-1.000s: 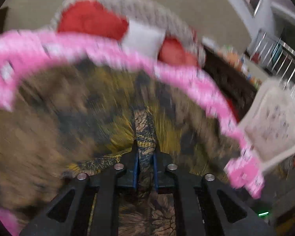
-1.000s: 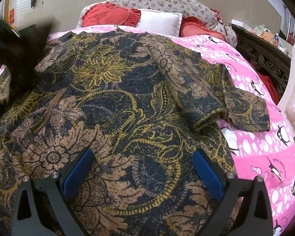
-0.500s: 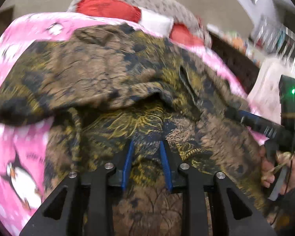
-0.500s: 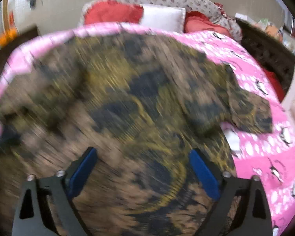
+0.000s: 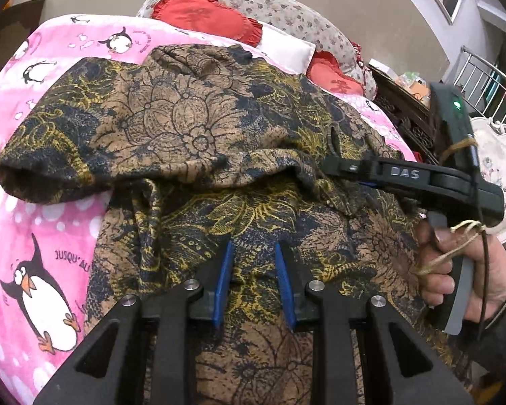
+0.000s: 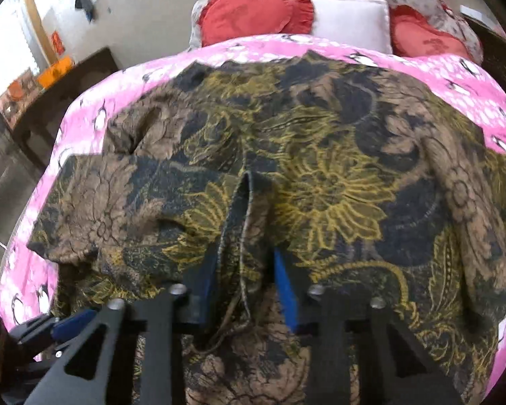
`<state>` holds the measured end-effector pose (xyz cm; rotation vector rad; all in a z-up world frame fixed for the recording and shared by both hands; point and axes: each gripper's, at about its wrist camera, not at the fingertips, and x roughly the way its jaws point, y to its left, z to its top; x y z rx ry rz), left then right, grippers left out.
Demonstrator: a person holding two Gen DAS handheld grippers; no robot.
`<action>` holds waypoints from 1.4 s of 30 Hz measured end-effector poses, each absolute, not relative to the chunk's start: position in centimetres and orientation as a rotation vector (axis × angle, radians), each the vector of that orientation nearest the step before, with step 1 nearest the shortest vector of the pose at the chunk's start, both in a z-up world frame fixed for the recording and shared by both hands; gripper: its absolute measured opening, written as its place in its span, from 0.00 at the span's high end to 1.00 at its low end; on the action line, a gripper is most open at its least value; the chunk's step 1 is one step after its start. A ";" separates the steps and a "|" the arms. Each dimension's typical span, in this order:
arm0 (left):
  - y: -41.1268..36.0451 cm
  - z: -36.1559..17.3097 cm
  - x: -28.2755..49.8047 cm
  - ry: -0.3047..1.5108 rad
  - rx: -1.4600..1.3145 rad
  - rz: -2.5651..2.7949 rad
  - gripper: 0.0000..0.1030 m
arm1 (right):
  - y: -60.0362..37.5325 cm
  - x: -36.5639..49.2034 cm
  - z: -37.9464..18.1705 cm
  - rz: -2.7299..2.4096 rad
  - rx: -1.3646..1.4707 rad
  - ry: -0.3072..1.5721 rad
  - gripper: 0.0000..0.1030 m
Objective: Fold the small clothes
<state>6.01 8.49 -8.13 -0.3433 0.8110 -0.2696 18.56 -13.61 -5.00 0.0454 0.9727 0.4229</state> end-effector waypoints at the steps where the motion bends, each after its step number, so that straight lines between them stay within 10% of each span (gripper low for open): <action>1: 8.5 -8.1 6.0 0.811 -0.344 -0.270 0.93 | -14.3 18.3 -4.8 0.433 0.073 0.962 0.80; 5: 8.4 -8.1 6.0 0.811 -0.342 -0.269 0.93 | -17.2 17.8 -4.8 0.500 0.182 0.947 0.95; 25: 8.6 -8.1 6.2 0.820 -0.356 -0.269 0.93 | -35.4 19.2 -4.3 0.238 0.294 0.975 0.97; 35: 8.9 -0.6 5.4 0.599 -0.242 -0.108 0.76 | -31.8 14.9 1.2 0.310 0.135 0.817 0.66; 42: 8.8 -6.8 12.8 0.876 -0.216 -0.060 0.86 | -28.4 16.5 -4.2 0.333 -0.074 0.917 0.61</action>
